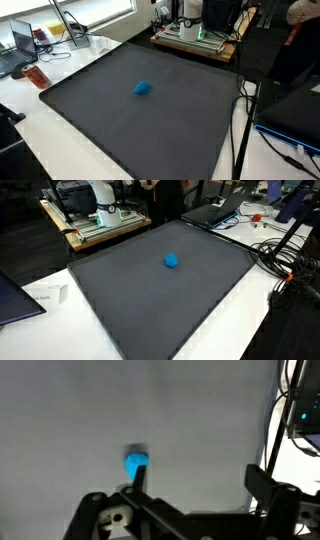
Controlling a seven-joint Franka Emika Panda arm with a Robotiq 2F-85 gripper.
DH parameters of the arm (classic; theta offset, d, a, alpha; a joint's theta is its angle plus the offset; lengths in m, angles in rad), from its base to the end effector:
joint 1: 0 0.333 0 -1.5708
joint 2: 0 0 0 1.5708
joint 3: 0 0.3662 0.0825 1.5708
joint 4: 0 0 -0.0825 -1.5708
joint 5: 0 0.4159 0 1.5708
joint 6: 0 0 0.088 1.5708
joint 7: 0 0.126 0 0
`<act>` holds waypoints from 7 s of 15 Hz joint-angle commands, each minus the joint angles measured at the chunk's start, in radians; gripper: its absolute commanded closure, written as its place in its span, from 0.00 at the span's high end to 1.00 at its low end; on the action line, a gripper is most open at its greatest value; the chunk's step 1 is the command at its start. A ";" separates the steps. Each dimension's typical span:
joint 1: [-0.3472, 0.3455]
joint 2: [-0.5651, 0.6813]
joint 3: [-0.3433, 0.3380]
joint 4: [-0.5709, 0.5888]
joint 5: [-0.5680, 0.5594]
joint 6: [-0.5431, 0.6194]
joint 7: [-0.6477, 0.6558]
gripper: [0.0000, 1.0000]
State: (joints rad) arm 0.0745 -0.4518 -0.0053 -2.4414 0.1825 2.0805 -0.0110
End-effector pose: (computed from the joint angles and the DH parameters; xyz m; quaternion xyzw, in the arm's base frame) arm 0.4255 0.0416 0.4883 -0.9956 0.0007 -0.0427 0.0839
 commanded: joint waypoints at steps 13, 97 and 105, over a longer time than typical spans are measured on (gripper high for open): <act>-0.013 0.017 0.026 0.005 -0.012 0.042 0.031 1.00; -0.023 1.492 0.070 1.625 -0.235 -0.708 0.340 1.00; -0.120 1.479 0.106 1.600 -0.170 -0.699 0.201 1.00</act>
State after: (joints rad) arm -0.0028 1.0211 0.0761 -0.8568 -0.0302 1.3977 0.2394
